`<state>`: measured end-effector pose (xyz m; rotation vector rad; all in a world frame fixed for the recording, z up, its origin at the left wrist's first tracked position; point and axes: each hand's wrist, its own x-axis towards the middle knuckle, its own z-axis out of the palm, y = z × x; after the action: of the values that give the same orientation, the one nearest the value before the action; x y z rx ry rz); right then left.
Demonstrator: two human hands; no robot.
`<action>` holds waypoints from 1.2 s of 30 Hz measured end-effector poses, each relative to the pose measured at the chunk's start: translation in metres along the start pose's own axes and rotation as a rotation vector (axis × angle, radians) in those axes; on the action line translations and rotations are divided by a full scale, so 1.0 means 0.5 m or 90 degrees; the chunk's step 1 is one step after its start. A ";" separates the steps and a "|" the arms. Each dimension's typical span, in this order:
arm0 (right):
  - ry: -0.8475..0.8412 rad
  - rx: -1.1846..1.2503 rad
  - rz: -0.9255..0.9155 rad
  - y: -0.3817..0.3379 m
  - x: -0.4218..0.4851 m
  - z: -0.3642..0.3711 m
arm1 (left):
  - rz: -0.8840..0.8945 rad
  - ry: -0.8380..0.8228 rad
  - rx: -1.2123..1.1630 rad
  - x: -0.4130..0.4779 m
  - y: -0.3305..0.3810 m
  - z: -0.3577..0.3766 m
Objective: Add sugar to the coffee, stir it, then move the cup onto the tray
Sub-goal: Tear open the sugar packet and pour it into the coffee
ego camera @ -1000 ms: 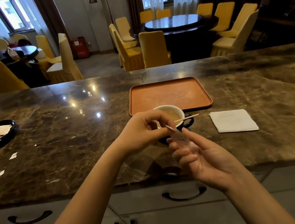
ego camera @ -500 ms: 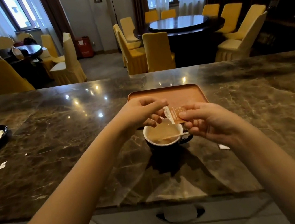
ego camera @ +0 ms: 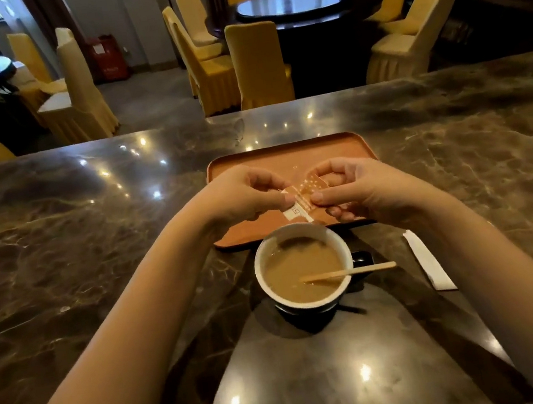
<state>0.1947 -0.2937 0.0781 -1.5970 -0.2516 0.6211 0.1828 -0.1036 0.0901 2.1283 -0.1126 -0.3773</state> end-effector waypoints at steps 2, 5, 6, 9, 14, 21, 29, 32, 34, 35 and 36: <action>0.006 0.017 -0.001 0.017 0.017 0.003 | 0.006 0.007 0.000 0.009 -0.016 0.001; 0.040 0.032 0.000 0.040 0.033 0.008 | 0.005 0.026 -0.021 0.014 -0.035 0.008; 0.048 0.023 -0.003 0.045 0.034 0.008 | 0.008 0.031 -0.030 0.013 -0.041 0.013; 0.064 -0.012 -0.022 0.051 0.035 0.007 | 0.017 0.058 -0.051 0.003 -0.050 0.029; 0.076 -0.035 -0.074 0.047 0.017 0.009 | 0.046 0.125 -0.051 -0.017 -0.050 0.041; 0.062 -0.049 -0.087 0.044 -0.002 0.013 | 0.061 0.131 -0.004 -0.036 -0.040 0.051; 0.069 -0.090 -0.101 0.049 -0.002 0.018 | 0.070 0.136 0.048 -0.038 -0.050 0.050; 0.074 -0.106 -0.107 0.051 -0.002 0.019 | 0.081 0.139 0.068 -0.037 -0.053 0.052; 0.083 -0.122 -0.118 0.052 -0.003 0.020 | 0.088 0.141 0.068 -0.037 -0.054 0.054; 0.089 -0.129 -0.125 0.052 -0.004 0.021 | 0.093 0.144 0.068 -0.037 -0.055 0.054; 0.095 -0.133 -0.133 0.051 -0.005 0.022 | 0.098 0.149 0.067 -0.038 -0.054 0.055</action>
<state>0.1816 -0.2890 0.0538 -1.7812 -0.3764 0.3209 0.1546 -0.1063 0.0577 2.2342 -0.1629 -0.0309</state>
